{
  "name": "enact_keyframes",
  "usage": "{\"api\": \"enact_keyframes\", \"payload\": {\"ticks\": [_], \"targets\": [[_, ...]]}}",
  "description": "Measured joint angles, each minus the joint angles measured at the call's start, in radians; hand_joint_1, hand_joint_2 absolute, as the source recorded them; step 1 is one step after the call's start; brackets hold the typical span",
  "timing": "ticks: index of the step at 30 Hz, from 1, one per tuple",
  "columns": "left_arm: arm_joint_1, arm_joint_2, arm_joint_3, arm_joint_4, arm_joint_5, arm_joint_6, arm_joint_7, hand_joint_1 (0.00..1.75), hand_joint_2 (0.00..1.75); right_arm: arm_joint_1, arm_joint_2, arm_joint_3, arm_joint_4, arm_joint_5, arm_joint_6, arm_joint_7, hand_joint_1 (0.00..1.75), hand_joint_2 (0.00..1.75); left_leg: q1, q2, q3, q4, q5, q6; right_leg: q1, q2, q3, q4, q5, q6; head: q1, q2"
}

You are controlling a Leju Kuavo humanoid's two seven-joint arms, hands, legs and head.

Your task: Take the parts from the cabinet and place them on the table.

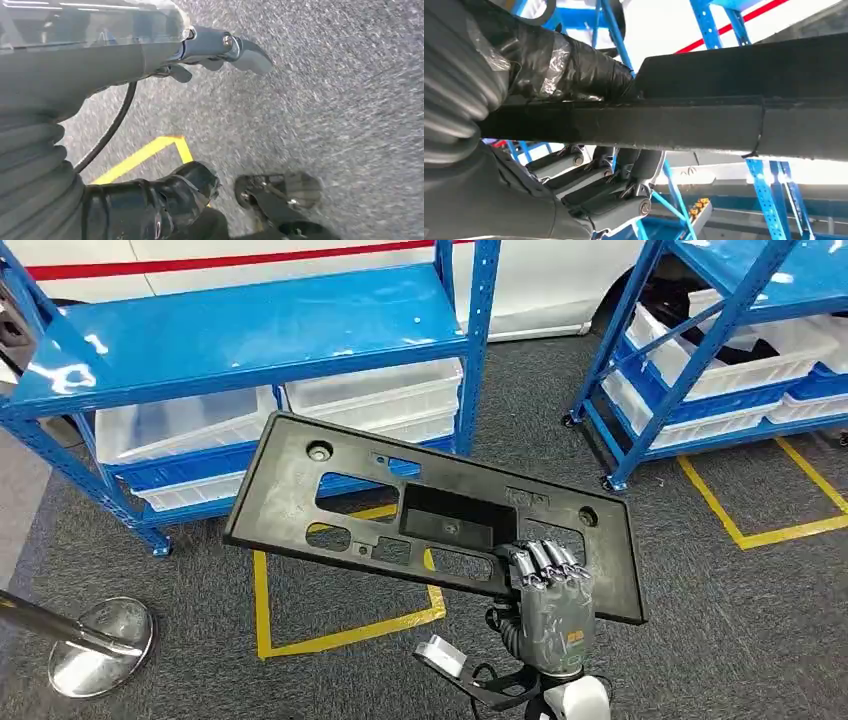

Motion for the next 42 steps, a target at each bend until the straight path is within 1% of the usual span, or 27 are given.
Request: {"api": "enact_keyframes", "payload": {"ticks": [1, 3, 5, 6, 7, 9, 10, 11, 15, 16, 18, 20, 21, 23, 24, 25, 26, 27, 30, 31, 33, 35, 37, 38, 40, 41, 42], "targets": [[0.000, 0.000, 0.000, 0.000, 0.001, 0.000, 0.000, 0.00, 1.75, 0.002, 0.001, -0.007, -0.003, 0.000, 0.000, 0.000, 1.75, 1.75, 0.015, 0.015, 0.006, -0.019, 0.011, 0.006, 0.004, -0.017, -0.003, 0.015, -0.008, 0.005, 0.000, 0.000], [-0.001, 0.000, 0.001, 0.000, 0.000, 0.001, 0.000, 0.00, 1.75, 0.000, 0.001, -0.013, -0.006, 0.000, 0.000, 0.000, 1.75, 1.75, 0.011, 0.038, 0.009, -0.023, 0.014, 0.012, 0.006, -0.081, -0.044, 0.093, -0.064, 0.016, 0.002, 0.000], [0.002, 0.000, 0.001, 0.000, 0.000, 0.001, -0.001, 0.00, 1.75, 0.002, 0.001, -0.015, -0.006, 0.000, 0.000, -0.001, 1.75, 1.75, 0.010, 0.064, 0.008, -0.022, 0.013, 0.013, -0.001, -0.095, -0.109, 0.232, -0.127, 0.023, 0.002, 0.000], [0.002, 0.000, 0.001, 0.000, 0.000, 0.001, -0.001, 0.00, 1.75, 0.004, 0.001, -0.018, -0.006, -0.001, 0.000, -0.003, 1.75, 1.75, 0.010, 0.077, 0.007, -0.021, 0.012, 0.014, -0.003, -0.097, -0.126, 0.269, -0.134, 0.025, 0.002, 0.000], [0.002, 0.000, 0.002, 0.000, 0.000, 0.001, -0.001, 0.00, 1.75, 0.007, 0.001, -0.021, -0.006, -0.003, 0.000, -0.007, 1.75, 1.75, 0.010, 0.090, 0.007, -0.020, 0.011, 0.013, -0.006, -0.100, -0.122, 0.264, -0.119, 0.027, 0.002, 0.000], [0.001, 0.000, 0.002, 0.000, 0.000, 0.001, -0.001, 0.00, 1.75, 0.009, 0.001, -0.025, -0.008, -0.008, 0.000, -0.016, 1.75, 1.75, 0.010, 0.112, 0.010, -0.017, 0.006, 0.009, -0.010, -0.113, -0.055, 0.141, -0.047, 0.025, 0.002, 0.000], [0.001, -0.002, 0.002, 0.000, 0.001, 0.001, -0.001, 0.00, 1.75, 0.010, 0.002, -0.027, -0.011, -0.010, 0.000, -0.020, 1.75, 1.75, 0.011, 0.122, 0.012, -0.016, 0.003, 0.004, -0.009, -0.134, -0.004, 0.052, -0.009, 0.022, 0.002, 0.000], [0.001, -0.002, 0.002, 0.000, 0.001, 0.002, -0.002, 0.00, 1.75, 0.010, 0.003, -0.030, -0.014, -0.012, 0.000, -0.026, 1.75, 1.75, 0.007, 0.130, 0.014, -0.014, -0.001, -0.002, 0.000, -0.180, 0.019, 0.005, -0.026, 0.017, 0.002, 0.000], [-0.001, -0.002, 0.002, 0.000, 0.004, 0.005, -0.003, 0.00, 1.75, 0.019, 0.015, -0.046, -0.021, -0.022, 0.000, -0.050, 1.75, 1.75, 0.002, 0.161, 0.023, -0.016, -0.006, -0.026, 0.011, -0.139, 0.010, 0.002, -0.020, -0.006, 0.002, 0.000], [-0.002, -0.003, 0.002, 0.000, 0.004, 0.005, -0.003, 0.00, 1.75, 0.024, 0.019, -0.050, -0.026, -0.025, 0.000, -0.055, 1.75, 1.75, 0.007, 0.151, 0.021, -0.011, -0.016, -0.035, 0.001, -0.130, 0.016, -0.007, -0.014, -0.016, 0.001, 0.000], [-0.001, -0.002, 0.003, 0.000, 0.004, 0.007, -0.005, 0.00, 1.75, 0.027, 0.030, -0.061, -0.032, -0.033, 0.000, -0.073, 1.75, 1.75, 0.009, 0.087, -0.011, 0.073, -0.078, -0.037, 0.001, -0.115, 0.015, -0.007, -0.012, -0.028, 0.001, 0.000], [0.003, -0.002, 0.004, 0.000, 0.006, 0.007, -0.005, 0.00, 1.75, 0.031, 0.043, -0.071, -0.034, -0.036, 0.000, -0.089, 1.75, 1.75, 0.009, 0.068, -0.089, 0.240, -0.153, -0.036, 0.006, -0.092, 0.014, -0.007, -0.012, -0.034, 0.001, 0.000], [0.005, -0.002, 0.004, 0.000, 0.006, 0.007, -0.005, 0.00, 1.75, 0.036, 0.045, -0.077, -0.034, -0.037, 0.000, -0.096, 1.75, 1.75, 0.009, 0.066, -0.118, 0.299, -0.165, -0.035, 0.009, -0.080, 0.015, -0.006, -0.012, -0.035, 0.001, 0.000], [0.008, -0.002, 0.004, 0.000, 0.008, 0.008, -0.005, 0.00, 1.75, 0.049, 0.052, -0.096, -0.037, -0.041, 0.000, -0.114, 1.75, 1.75, 0.009, 0.065, -0.114, 0.272, -0.118, -0.029, 0.012, -0.054, 0.017, -0.005, -0.012, -0.035, 0.001, 0.000], [0.008, -0.002, 0.005, 0.000, 0.008, 0.008, -0.005, 0.00, 1.75, 0.055, 0.057, -0.106, -0.041, -0.045, 0.000, -0.126, 1.75, 1.75, 0.008, 0.061, -0.081, 0.192, -0.066, -0.024, 0.013, -0.038, 0.018, -0.004, -0.012, -0.035, 0.001, 0.000], [0.007, -0.002, 0.005, 0.000, 0.009, 0.009, -0.005, 0.00, 1.75, 0.059, 0.064, -0.118, -0.047, -0.051, 0.000, -0.142, 1.75, 1.75, 0.008, 0.044, -0.042, 0.103, -0.019, -0.017, 0.014, -0.025, 0.019, -0.002, -0.012, -0.034, 0.001, 0.000], [0.008, -0.001, 0.005, 0.000, 0.010, 0.010, -0.005, 0.00, 1.75, 0.063, 0.072, -0.129, -0.054, -0.058, 0.000, -0.161, 1.75, 1.75, 0.008, -0.008, -0.015, 0.028, 0.006, -0.008, 0.010, -0.015, 0.017, -0.001, -0.012, -0.034, 0.001, 0.000], [0.009, 0.002, 0.006, 0.000, 0.011, 0.011, -0.005, 0.00, 1.75, 0.066, 0.079, -0.142, -0.059, -0.066, 0.000, -0.180, 1.75, 1.75, 0.010, -0.027, -0.006, 0.007, -0.002, -0.004, 0.016, -0.004, 0.011, 0.004, -0.013, -0.029, 0.002, 0.000], [0.004, 0.002, 0.006, 0.000, 0.015, 0.012, -0.006, 0.00, 1.75, 0.093, 0.108, -0.188, -0.083, -0.093, -0.001, -0.245, 1.75, 1.75, 0.001, -0.003, 0.001, -0.001, -0.004, -0.005, 0.003, 0.025, 0.001, -0.001, -0.003, -0.009, 0.001, 0.000], [0.004, -0.001, 0.006, 0.000, 0.018, 0.013, -0.006, 0.00, 1.75, 0.104, 0.120, -0.208, -0.094, -0.105, -0.001, -0.266, 1.75, 1.75, 0.013, 0.012, 0.006, -0.017, 0.005, 0.003, 0.011, 0.032, -0.001, 0.000, -0.004, -0.001, 0.001, 0.000], [0.006, -0.002, 0.007, 0.000, 0.018, 0.014, -0.006, 0.00, 1.75, 0.115, 0.136, -0.247, -0.109, -0.122, -0.001, -0.302, 1.75, 1.75, 0.012, 0.039, 0.012, -0.025, 0.009, 0.015, 0.013, -0.062, -0.028, 0.062, -0.049, 0.005, 0.007, 0.000], [0.009, -0.002, 0.008, 0.000, 0.018, 0.014, -0.006, 0.00, 1.75, 0.118, 0.152, -0.275, -0.118, -0.130, -0.001, -0.319, 1.75, 1.75, 0.009, 0.066, 0.012, -0.024, 0.007, 0.016, 0.006, -0.094, -0.101, 0.211, -0.122, 0.013, 0.006, 0.000], [0.011, -0.001, 0.010, 0.000, 0.018, 0.014, -0.006, 0.00, 1.75, 0.132, 0.163, -0.301, -0.122, -0.144, -0.001, -0.340, 1.75, 1.75, 0.009, 0.094, 0.012, -0.022, 0.003, 0.015, -0.001, -0.099, -0.143, 0.294, -0.137, 0.020, 0.006, 0.000], [0.011, -0.001, 0.010, 0.000, 0.018, 0.014, -0.007, 0.00, 1.75, 0.139, 0.171, -0.317, -0.126, -0.152, -0.001, -0.359, 1.75, 1.75, 0.009, 0.107, 0.014, -0.021, 0.000, 0.013, -0.005, -0.103, -0.129, 0.266, -0.110, 0.022, 0.007, 0.000], [0.011, -0.002, 0.010, 0.000, 0.018, 0.014, -0.008, 0.00, 1.75, 0.149, 0.192, -0.342, -0.140, -0.165, -0.001, -0.399, 1.75, 1.75, 0.010, 0.130, 0.019, -0.016, -0.009, 0.005, -0.009, -0.125, -0.041, 0.105, -0.028, 0.022, 0.007, 0.000], [0.011, -0.003, 0.011, 0.000, 0.018, 0.014, -0.008, 0.00, 1.75, 0.150, 0.202, -0.353, -0.146, -0.172, -0.001, -0.410, 1.75, 1.75, 0.010, 0.141, 0.024, -0.011, -0.015, -0.001, -0.008, -0.158, 0.004, 0.018, -0.012, 0.021, 0.007, 0.000], [0.011, -0.003, 0.011, 0.000, 0.018, 0.014, -0.009, 0.00, 1.75, 0.151, 0.209, -0.364, -0.151, -0.177, -0.001, -0.420, 1.75, 1.75, 0.001, 0.149, 0.024, -0.009, -0.020, -0.008, 0.006, -0.178, 0.008, 0.014, -0.024, 0.014, 0.006, 0.000]]}}
